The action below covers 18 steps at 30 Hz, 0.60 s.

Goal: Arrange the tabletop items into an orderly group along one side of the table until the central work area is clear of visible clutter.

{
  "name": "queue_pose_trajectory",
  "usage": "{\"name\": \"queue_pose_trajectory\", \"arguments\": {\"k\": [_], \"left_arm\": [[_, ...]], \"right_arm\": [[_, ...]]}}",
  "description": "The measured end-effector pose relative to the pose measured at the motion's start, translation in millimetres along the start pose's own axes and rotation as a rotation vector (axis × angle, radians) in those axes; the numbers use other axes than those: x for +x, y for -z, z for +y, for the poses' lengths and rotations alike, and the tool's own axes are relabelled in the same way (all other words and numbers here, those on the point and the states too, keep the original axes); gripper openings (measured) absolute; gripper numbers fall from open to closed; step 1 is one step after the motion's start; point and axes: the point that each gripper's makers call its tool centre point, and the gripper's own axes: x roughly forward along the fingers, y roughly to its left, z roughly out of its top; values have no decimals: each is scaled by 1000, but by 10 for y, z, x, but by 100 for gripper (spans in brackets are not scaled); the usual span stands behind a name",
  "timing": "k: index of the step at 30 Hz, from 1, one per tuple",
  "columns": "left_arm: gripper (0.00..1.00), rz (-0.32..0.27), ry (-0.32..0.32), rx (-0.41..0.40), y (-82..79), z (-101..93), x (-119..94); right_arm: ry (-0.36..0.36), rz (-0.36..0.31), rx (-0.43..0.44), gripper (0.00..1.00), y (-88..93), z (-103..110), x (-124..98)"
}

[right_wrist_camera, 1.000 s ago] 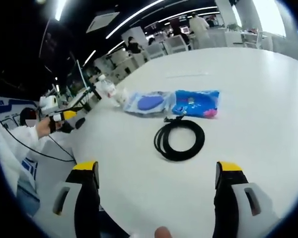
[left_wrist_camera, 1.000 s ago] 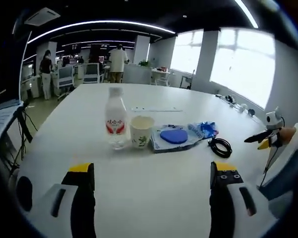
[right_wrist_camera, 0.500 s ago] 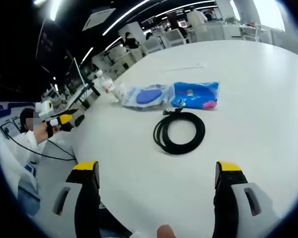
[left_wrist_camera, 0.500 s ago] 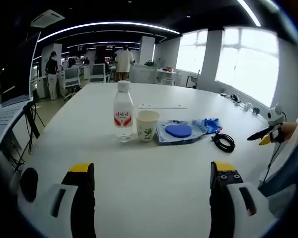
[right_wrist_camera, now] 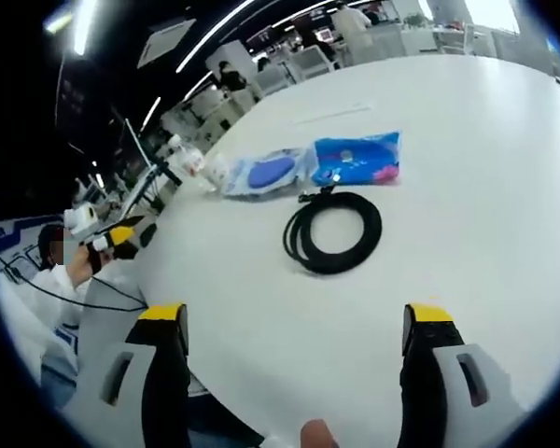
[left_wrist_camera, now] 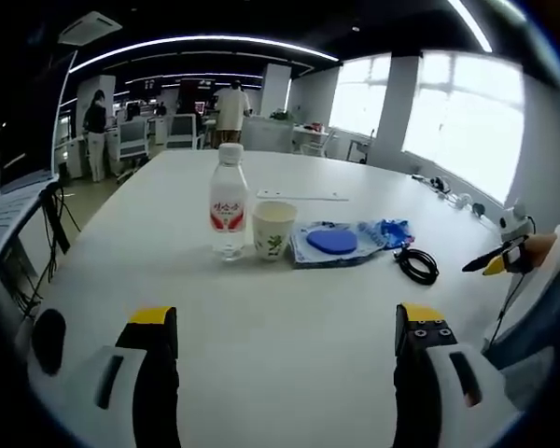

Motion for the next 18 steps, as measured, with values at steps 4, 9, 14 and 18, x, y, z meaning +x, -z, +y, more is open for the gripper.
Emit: {"name": "queue_pose_trajectory", "arguments": {"k": [4, 9, 14, 18], "left_arm": [[100, 1, 1, 2, -12, 16, -13], [99, -1, -1, 3, -26, 18, -26], [98, 4, 0, -6, 13, 12, -29], [98, 8, -1, -4, 19, 22, -39]], "right_arm": [[8, 9, -2, 95, 22, -5, 4], [0, 13, 18, 94, 29, 0, 23], [7, 38, 36, 92, 85, -4, 48], [7, 40, 46, 91, 91, -1, 56]]}}
